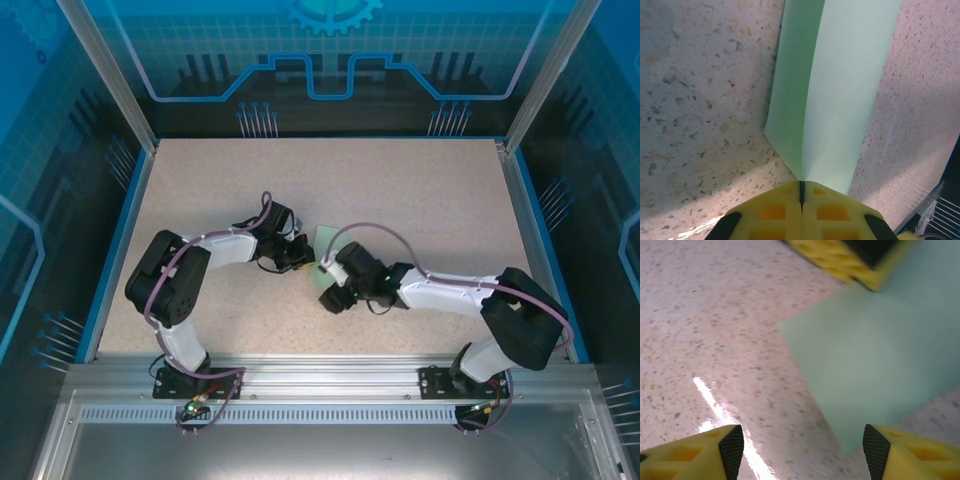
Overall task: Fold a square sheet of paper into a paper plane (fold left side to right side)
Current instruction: Third fold the triangle at the center of the table.
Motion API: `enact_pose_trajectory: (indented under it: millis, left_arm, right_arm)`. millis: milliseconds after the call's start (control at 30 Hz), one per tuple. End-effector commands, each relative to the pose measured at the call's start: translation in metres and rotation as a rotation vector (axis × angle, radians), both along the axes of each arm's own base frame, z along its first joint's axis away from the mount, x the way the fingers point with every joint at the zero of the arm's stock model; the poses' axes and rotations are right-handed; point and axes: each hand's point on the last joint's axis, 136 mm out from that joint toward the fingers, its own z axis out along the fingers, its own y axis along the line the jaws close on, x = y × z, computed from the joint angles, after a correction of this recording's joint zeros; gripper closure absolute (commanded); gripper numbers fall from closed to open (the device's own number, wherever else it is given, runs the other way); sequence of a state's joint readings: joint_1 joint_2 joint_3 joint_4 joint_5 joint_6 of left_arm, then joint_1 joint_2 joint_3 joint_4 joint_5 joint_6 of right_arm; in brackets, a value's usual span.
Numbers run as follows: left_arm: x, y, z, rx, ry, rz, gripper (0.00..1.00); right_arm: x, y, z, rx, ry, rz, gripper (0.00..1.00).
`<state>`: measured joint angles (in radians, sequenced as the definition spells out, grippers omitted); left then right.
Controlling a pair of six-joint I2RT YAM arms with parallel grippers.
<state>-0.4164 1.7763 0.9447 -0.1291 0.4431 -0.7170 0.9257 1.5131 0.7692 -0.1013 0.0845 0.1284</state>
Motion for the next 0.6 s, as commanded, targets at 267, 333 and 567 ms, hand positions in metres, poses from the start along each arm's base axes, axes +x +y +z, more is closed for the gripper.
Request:
enact_pose_trajectory:
  millis: [267,333,567]
  left_arm:
    - [-0.007,-0.009,0.012,-0.049,0.034,-0.008,0.98]
    - [-0.007,-0.01,0.012,-0.055,0.036,-0.011,0.98]
    - [-0.008,-0.011,0.011,-0.053,0.044,-0.014,0.98]
  right_arm:
    - [0.017,0.039,-0.013,-0.163,-0.247,0.127,0.35]
    - [0.024,0.049,-0.006,-0.147,-0.272,0.125,0.36]
    - [0.035,0.051,-0.005,-0.145,-0.297,0.096,0.5]
